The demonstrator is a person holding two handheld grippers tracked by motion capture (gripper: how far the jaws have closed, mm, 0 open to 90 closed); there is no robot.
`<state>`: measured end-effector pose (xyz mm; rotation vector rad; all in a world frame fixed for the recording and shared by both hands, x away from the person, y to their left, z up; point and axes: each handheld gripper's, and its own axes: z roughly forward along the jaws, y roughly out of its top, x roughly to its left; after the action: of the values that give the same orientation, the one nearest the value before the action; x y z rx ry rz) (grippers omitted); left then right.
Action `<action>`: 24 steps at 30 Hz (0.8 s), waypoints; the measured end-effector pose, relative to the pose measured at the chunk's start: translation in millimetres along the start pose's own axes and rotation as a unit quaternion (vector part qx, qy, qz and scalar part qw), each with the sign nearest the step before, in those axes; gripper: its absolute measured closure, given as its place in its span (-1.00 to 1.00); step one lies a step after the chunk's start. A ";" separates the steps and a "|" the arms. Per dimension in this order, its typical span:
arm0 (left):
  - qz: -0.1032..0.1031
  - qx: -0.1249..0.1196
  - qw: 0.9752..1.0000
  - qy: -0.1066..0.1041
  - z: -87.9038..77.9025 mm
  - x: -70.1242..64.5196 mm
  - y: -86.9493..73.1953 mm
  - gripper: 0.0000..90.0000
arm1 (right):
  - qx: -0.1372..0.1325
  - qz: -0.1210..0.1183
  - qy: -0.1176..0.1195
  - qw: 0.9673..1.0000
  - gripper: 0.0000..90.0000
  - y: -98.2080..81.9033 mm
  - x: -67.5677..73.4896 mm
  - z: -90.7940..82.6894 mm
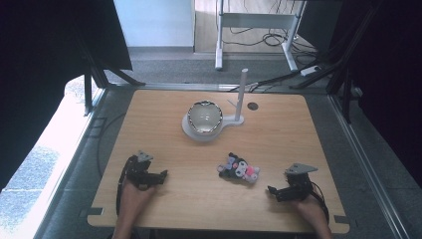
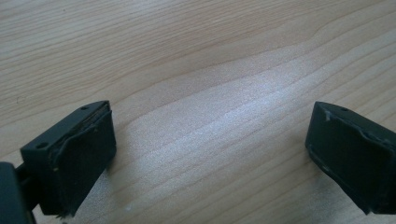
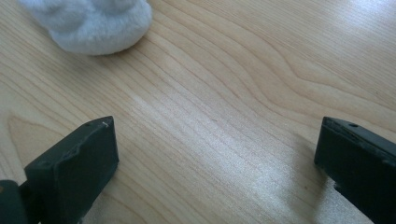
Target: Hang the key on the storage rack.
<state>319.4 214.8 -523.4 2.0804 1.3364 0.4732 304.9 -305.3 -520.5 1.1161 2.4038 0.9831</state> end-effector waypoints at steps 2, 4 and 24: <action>0.000 0.000 1.000 0.000 0.0 0.0 0.0 -0.97 | 0.000 0.000 0.000 1.000 -1.00 0.0 0.0 0.0; 0.000 0.000 1.000 0.000 0.0 0.0 0.0 -0.97 | 0.000 0.000 0.000 1.000 -1.00 0.0 0.0 0.0; 0.000 0.000 1.000 0.000 0.0 0.0 0.1 -0.97 | 0.014 -0.003 0.004 1.000 -0.98 1.1 -4.8 -4.7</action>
<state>319.4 214.7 -523.3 2.0803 1.3368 0.4733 306.1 -310.6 -516.3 1.1158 2.4343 0.9559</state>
